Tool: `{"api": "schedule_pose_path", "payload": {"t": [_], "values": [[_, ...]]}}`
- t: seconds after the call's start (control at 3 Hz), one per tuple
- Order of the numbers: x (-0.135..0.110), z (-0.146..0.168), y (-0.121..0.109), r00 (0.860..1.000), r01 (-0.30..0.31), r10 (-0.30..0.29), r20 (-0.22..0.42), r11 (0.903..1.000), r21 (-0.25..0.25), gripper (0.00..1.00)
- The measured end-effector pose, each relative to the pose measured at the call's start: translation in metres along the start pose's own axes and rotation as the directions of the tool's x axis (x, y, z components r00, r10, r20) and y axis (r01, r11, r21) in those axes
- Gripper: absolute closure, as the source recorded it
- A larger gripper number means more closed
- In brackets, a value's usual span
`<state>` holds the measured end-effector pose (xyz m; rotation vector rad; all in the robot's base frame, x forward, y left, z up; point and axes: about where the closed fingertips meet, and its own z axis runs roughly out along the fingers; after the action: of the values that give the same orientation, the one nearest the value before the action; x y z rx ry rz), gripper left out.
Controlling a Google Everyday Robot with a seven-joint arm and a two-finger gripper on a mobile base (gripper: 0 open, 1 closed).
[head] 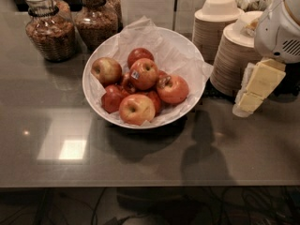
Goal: Pick apple from white bowl
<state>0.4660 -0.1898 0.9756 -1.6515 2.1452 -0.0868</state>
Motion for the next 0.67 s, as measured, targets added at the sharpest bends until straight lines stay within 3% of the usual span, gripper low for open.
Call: {"api": "schedule_pose_path", "payload": {"t": [0.33, 0.67], "values": [[-0.001, 0.004, 0.0, 1.0, -0.016, 0.016, 0.013, 0.9999, 0.003, 0.0], [-0.009, 0.02, -0.006, 0.993, -0.076, 0.076, 0.087, 0.9971, -0.003, 0.0]]}}
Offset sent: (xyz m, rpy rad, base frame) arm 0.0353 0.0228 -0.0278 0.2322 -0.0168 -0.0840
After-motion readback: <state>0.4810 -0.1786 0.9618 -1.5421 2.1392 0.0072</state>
